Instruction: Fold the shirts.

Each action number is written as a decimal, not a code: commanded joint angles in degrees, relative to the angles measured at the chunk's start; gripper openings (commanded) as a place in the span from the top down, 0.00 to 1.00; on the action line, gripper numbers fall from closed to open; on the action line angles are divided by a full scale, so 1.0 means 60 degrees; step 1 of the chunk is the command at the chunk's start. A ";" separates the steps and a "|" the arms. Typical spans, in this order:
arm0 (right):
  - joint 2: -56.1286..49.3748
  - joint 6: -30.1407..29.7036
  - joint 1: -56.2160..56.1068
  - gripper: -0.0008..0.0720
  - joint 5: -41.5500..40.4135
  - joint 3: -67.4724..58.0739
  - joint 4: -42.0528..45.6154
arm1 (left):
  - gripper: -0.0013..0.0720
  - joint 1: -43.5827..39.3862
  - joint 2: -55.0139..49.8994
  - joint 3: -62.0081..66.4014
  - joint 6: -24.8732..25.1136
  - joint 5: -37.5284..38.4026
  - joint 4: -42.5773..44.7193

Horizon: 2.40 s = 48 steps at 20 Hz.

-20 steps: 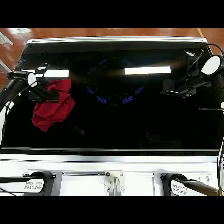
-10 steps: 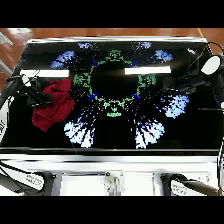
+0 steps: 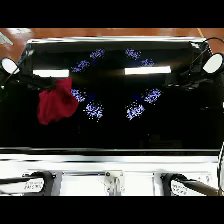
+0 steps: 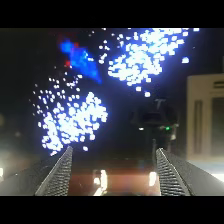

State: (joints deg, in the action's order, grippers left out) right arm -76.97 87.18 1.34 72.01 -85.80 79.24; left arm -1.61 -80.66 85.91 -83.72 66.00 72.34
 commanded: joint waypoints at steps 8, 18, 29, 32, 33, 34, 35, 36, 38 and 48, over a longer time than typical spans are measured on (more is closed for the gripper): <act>0.1996 -0.0900 -0.0004 0.11 0.2667 -0.1086 0.1501 | 0.93 -0.6441 0.1198 -0.0255 -0.1694 -0.2765 -0.0987; 0.1399 -0.0903 0.0018 0.11 0.3621 -0.1042 0.2138 | 0.01 -0.7388 -0.2674 0.0393 -0.2532 -0.2565 -0.2623; 0.0397 -0.2375 0.4011 0.11 0.3133 0.4867 -0.2812 | 0.02 -0.2761 -0.1490 -0.2095 -0.0721 0.0874 -0.2710; 0.0397 -0.2739 0.4087 0.11 0.2386 0.6094 -0.3005 | 0.02 -0.3428 -0.1490 -0.4014 -0.0474 -0.0947 -0.3541; 0.0397 -0.2739 0.4084 0.11 0.2055 0.6324 -0.2962 | 0.02 -0.3574 -0.1494 -0.4415 -0.0474 -0.1577 -0.4014; 0.0397 -0.2736 0.4087 0.11 0.1752 0.6484 -0.2951 | 0.02 -0.3687 -0.1504 -0.4674 -0.0470 -0.2098 -0.4503; 0.0397 -0.2743 0.4091 0.11 0.1486 0.6612 -0.2951 | 0.02 -0.3792 -0.1566 -0.4758 -0.0372 -0.2422 -0.4874; 0.0397 -0.2794 0.4091 0.11 0.1242 0.6703 -0.2947 | 0.02 -0.3898 -0.1661 -0.4747 -0.0168 -0.2667 -0.5198; 0.0397 -0.3038 0.4091 0.11 0.1002 0.6765 -0.2911 | 0.02 -0.4095 -0.1829 -0.4743 -0.0113 -0.3118 -0.5756; 0.0397 -0.3931 0.4080 0.05 0.0718 0.8266 -0.3326 | 0.19 -0.4568 -0.2681 -0.4379 -0.0025 -0.4237 -0.6579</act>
State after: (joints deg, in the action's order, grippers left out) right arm -74.54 66.50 25.80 77.78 -40.29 61.21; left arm -28.18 -94.91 58.61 -84.49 40.53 33.80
